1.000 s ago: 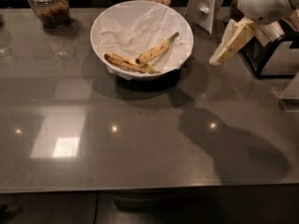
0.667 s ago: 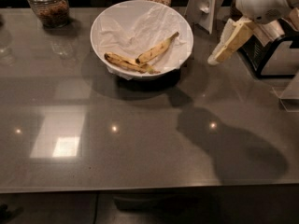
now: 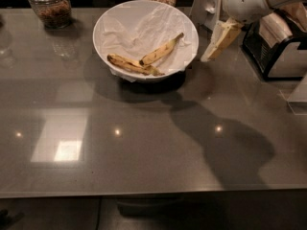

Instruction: Pick banana from white bowl

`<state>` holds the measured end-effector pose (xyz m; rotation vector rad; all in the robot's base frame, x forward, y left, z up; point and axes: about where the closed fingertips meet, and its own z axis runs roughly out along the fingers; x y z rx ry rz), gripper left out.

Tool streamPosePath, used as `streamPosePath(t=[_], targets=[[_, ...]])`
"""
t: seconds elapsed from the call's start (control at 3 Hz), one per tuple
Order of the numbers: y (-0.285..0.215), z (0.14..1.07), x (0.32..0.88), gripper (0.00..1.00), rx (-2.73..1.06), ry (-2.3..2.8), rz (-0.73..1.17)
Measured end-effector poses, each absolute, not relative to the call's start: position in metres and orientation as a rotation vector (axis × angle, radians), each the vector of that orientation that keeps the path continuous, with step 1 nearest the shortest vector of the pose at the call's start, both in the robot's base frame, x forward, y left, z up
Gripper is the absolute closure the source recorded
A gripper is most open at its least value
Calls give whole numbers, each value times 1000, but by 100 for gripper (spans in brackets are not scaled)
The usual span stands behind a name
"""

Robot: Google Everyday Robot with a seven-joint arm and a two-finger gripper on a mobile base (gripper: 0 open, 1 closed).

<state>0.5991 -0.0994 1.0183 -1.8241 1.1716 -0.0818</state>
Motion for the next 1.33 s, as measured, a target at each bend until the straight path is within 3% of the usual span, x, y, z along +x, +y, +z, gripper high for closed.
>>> streamPosePath(t=[0.67,1.33], targets=[[-44,1005,647,0,-2038,804,-185],[-24,974,665,42,-2171,708,-201]])
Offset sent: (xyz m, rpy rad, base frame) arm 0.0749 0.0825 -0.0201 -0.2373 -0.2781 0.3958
